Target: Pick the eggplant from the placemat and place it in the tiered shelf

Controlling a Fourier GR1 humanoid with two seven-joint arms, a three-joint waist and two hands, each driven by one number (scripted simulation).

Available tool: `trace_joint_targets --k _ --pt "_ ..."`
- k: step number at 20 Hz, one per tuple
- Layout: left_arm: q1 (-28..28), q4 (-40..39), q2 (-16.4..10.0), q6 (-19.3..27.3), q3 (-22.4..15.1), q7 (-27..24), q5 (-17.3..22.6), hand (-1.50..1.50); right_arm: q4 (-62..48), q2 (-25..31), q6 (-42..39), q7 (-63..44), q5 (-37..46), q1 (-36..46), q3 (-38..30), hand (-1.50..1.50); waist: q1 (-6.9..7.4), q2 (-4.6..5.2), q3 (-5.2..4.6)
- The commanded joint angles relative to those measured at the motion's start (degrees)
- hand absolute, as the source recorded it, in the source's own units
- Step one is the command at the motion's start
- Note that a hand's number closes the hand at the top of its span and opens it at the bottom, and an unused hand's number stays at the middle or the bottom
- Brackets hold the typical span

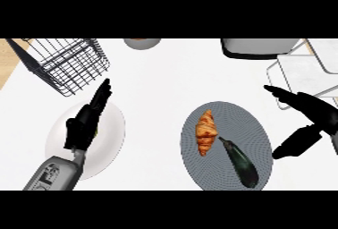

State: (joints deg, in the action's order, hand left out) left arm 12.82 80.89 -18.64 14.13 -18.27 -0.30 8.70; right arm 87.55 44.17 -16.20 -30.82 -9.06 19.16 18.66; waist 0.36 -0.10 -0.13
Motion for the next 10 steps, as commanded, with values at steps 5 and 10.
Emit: trace_joint_targets --k 5,10 --pt "-2.2 2.5 2.0 0.8 -0.2 1.9 -3.0 0.0 9.4 -0.9 -6.6 -14.7 3.6 1.1 3.7 -1.5 -0.34 -0.03 0.11" --pt "-5.3 2.9 2.8 -2.2 2.3 -0.4 -3.5 0.0 11.1 -3.9 -11.8 -19.8 3.1 1.7 -1.6 -1.5 -0.29 0.04 0.12"
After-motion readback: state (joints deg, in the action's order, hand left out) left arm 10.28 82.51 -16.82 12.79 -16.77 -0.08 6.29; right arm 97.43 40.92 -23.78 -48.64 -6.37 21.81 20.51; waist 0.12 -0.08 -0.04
